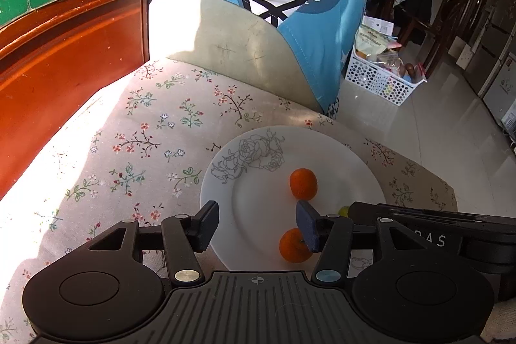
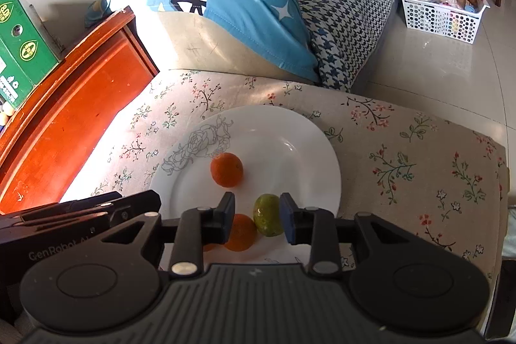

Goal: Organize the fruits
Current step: 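Open both grippers to drop the fruits on the plate and withdraw, then grasp a brown kiwi with the left gripper while the right gripper grasps a tangerine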

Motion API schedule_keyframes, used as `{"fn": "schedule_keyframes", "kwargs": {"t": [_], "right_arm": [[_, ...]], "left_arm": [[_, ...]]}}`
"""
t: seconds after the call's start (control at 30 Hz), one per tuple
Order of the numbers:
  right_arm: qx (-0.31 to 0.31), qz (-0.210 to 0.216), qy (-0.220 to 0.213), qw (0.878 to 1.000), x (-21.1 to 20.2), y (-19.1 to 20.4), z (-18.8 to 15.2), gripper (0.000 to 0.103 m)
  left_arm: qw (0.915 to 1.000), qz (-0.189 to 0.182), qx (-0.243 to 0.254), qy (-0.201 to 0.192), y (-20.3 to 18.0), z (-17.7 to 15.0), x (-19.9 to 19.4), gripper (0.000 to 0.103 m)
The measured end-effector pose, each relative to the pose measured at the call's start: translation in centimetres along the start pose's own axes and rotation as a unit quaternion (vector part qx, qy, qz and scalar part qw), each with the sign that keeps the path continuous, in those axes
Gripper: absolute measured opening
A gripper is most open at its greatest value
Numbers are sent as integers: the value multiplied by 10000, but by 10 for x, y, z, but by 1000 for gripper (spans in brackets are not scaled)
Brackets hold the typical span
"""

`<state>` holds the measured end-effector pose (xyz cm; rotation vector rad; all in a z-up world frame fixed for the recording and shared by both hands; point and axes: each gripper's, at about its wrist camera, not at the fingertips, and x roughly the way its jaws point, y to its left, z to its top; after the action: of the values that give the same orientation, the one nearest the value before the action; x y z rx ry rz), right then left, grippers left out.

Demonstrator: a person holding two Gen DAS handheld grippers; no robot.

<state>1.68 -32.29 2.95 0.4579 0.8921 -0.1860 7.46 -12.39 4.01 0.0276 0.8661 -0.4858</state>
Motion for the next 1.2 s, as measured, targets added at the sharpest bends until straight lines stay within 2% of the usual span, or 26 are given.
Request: {"fn": "schedule_keyframes", "kwargs": {"t": [0.13,0.43,0.63,0.83,1.2], "right_arm": [[-139,40,-31,9999,-5,7,-2,35],[-468,264,-47,9985,-18,28,-11,35],[-679,479,102,9965,-22,43,-26,35],[-910,689,272,9931,-23,58,-42,35],[-1357,1059,759,9821,-14,83,-78,35]], "left_arm": [[10000,0,-9,9,2,0,-11,61],[9997,239,-87,-37,22,-4,-43,62],[9981,447,-432,19,48,-15,-58,62],[9970,574,-527,35,64,-30,-71,62],[9963,697,-375,337,74,-66,-81,62]]}}
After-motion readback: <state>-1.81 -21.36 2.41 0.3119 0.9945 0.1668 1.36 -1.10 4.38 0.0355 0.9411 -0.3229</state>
